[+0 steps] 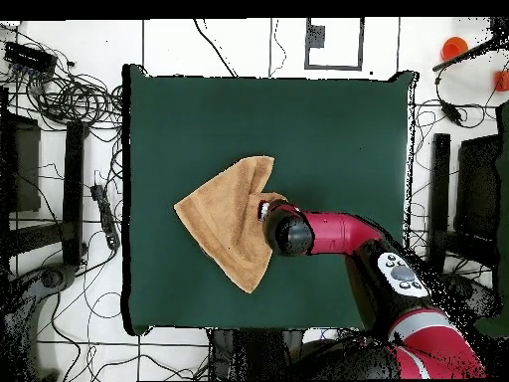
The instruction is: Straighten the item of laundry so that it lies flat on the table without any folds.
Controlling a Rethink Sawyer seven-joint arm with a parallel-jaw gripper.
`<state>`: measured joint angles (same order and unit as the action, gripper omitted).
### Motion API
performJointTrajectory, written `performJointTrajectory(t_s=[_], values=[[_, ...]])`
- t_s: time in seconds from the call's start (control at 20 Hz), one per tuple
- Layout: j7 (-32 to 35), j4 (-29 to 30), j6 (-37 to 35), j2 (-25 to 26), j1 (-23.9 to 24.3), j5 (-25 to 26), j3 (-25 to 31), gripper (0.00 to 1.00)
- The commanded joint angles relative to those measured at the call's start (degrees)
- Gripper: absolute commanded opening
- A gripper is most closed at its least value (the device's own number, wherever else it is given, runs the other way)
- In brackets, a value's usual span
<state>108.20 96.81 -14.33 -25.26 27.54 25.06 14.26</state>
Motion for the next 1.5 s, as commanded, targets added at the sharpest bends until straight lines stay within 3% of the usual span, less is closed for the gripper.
performJointTrajectory(t_s=[0.05,1.5], values=[[-4.9,-5.5,-5.2,2.6,0.8,3.0,3.9,0.00],[-9.8,-5.4,-11.6,-0.1,7.2,6.2,8.2,0.00]])
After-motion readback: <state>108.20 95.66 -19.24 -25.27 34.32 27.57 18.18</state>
